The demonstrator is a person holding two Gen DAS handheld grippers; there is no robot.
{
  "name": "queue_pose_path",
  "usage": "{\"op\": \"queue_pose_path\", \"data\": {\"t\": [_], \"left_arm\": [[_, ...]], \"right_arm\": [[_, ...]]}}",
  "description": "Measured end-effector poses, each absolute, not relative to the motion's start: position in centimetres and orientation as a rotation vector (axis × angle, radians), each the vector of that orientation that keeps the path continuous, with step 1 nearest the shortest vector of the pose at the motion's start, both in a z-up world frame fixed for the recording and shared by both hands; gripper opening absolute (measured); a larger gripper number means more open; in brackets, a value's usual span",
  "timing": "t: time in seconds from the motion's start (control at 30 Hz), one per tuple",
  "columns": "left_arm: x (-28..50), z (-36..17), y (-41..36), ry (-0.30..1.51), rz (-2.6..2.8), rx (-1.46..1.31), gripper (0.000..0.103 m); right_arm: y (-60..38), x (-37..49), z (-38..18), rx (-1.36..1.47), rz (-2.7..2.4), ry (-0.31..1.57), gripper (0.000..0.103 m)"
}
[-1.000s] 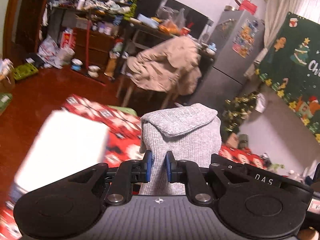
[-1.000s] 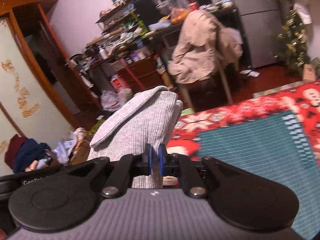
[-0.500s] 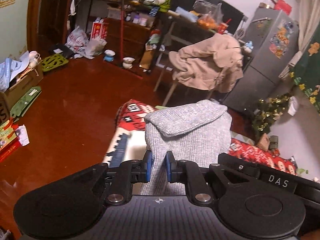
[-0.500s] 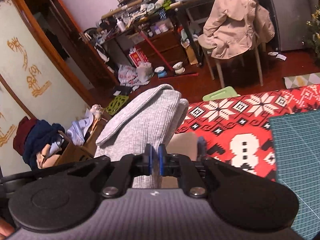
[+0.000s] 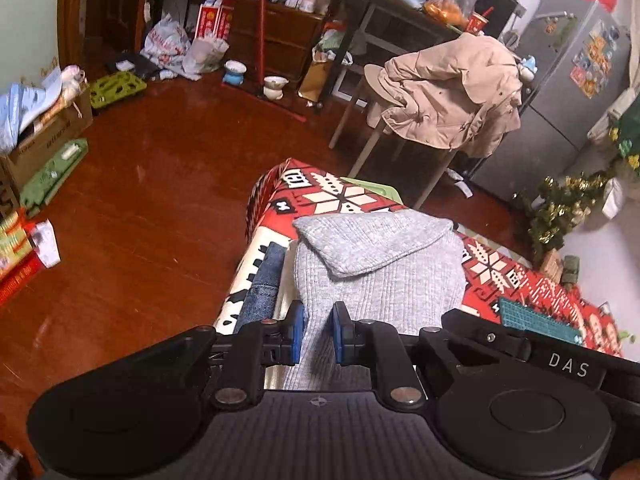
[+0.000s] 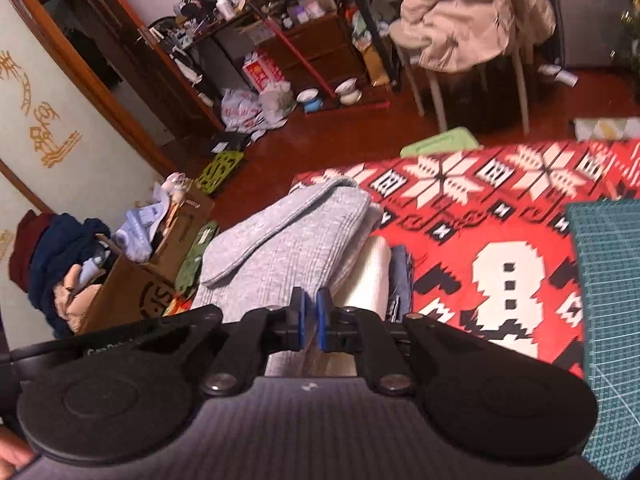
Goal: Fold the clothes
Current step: 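Lift the grey bundle with both grippers and carry it to the clothes stack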
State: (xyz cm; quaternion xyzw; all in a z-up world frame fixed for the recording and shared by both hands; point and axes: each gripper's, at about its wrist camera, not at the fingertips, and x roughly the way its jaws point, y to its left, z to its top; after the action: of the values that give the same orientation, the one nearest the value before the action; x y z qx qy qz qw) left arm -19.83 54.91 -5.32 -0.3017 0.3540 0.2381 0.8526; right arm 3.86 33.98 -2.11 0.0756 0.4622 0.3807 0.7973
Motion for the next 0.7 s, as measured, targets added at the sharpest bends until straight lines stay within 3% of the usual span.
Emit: {"op": "queue_pose_path", "data": {"t": [0.1,0.17,0.33,0.47,0.7], "left_arm": [[-20.8,-5.1,55.7,0.728,0.490,-0.678,0.025],[-21.5,-4.7,55.9,0.718,0.493,-0.683,0.030],[-22.9,-3.5,57.4,0.693,0.482,-0.731,0.039],[-22.2,-3.2,59.0,0.671,0.469,-0.802,0.039],[-19.3,-4.7,60.0,0.696,0.419,-0.859,0.040]], "right_arm": [[33.2,6.0,-3.2,0.209,0.843,1.046,0.019],[32.2,7.1,-3.1,0.257,0.858,1.059,0.032],[30.6,10.4,-2.4,0.327,0.859,1.058,0.042],[30.3,13.4,-3.1,0.402,0.856,1.094,0.054],[32.0,17.0,-6.8,0.509,0.790,1.177,0.064]]}}
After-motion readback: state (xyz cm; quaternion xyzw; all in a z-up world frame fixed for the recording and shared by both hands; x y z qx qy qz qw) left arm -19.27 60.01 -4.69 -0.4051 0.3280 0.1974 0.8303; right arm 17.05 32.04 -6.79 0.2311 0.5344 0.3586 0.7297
